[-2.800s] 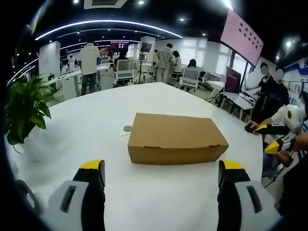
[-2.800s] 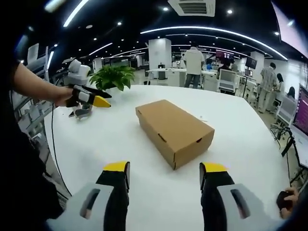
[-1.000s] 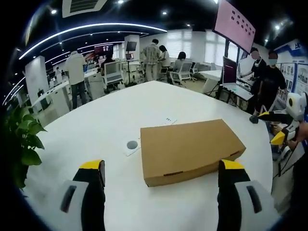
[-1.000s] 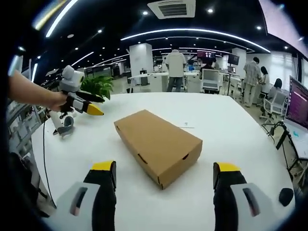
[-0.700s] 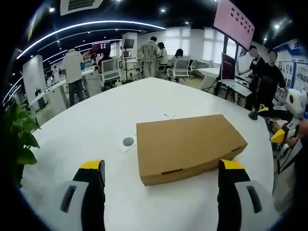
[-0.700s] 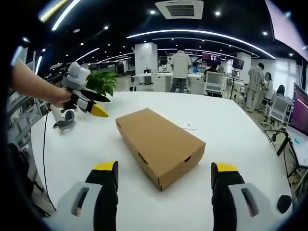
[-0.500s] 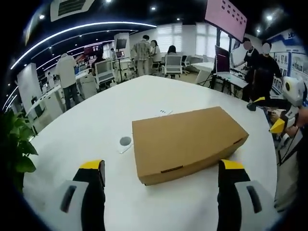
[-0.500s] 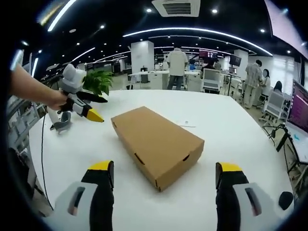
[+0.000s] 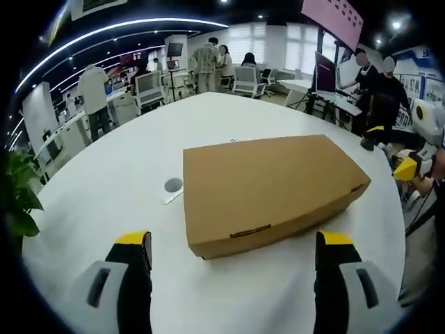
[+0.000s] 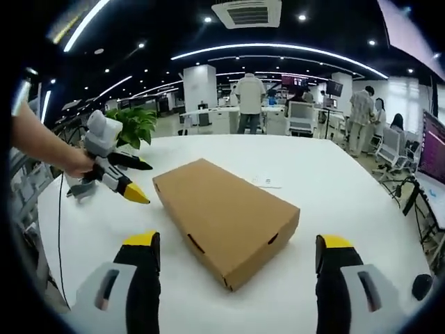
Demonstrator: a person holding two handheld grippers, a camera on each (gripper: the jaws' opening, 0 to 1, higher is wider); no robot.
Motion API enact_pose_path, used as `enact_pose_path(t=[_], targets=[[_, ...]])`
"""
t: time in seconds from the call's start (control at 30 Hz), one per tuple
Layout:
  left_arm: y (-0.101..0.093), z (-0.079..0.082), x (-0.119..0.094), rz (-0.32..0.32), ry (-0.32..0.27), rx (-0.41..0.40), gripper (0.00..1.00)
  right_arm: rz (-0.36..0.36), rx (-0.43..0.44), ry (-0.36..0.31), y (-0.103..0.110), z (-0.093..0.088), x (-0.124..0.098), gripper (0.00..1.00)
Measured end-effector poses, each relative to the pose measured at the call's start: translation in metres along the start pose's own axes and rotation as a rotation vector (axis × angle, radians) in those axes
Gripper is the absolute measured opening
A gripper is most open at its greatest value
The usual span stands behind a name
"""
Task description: Operate the shoe box by opening the lid, removing the specified soft item, and placing it in the target area until the item is outside and the box remains undamaged.
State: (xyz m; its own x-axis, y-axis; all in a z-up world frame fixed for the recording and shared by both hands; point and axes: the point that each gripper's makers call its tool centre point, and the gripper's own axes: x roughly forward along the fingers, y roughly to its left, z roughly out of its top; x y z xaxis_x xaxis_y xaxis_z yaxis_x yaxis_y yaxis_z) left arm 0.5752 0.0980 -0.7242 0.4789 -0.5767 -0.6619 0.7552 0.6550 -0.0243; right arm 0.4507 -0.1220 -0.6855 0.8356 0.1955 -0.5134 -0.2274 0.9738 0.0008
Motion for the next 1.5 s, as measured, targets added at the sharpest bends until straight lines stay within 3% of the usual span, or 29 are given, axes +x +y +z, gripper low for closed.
enact_pose_path(t=[0.2,0.4,0.63,0.73,0.93,1.23,1.5], targets=[[0.008,0.000,0.006,0.027,-0.003,-0.032,0.99,0.000,-0.004,0.063,0.001,-0.012,0.013,0.91],[0.009,-0.004,0.012,0.029,0.014,-0.034,0.99,0.002,-0.039,0.070,0.004,-0.015,0.018,0.88],[0.008,-0.009,0.020,0.022,0.038,0.006,0.99,0.003,-0.063,0.105,0.002,-0.022,0.030,0.82],[0.012,-0.011,0.025,0.025,0.053,0.011,0.99,0.001,-0.042,0.149,0.001,-0.031,0.034,0.82],[0.012,-0.013,0.026,0.028,0.070,0.018,0.99,-0.007,-0.017,0.169,-0.001,-0.040,0.039,0.82],[0.010,-0.017,0.031,0.021,0.097,0.043,0.94,0.005,-0.017,0.188,0.003,-0.042,0.050,0.88],[0.008,-0.023,0.038,-0.014,0.117,0.040,0.89,0.016,-0.017,0.204,0.007,-0.046,0.057,0.87]])
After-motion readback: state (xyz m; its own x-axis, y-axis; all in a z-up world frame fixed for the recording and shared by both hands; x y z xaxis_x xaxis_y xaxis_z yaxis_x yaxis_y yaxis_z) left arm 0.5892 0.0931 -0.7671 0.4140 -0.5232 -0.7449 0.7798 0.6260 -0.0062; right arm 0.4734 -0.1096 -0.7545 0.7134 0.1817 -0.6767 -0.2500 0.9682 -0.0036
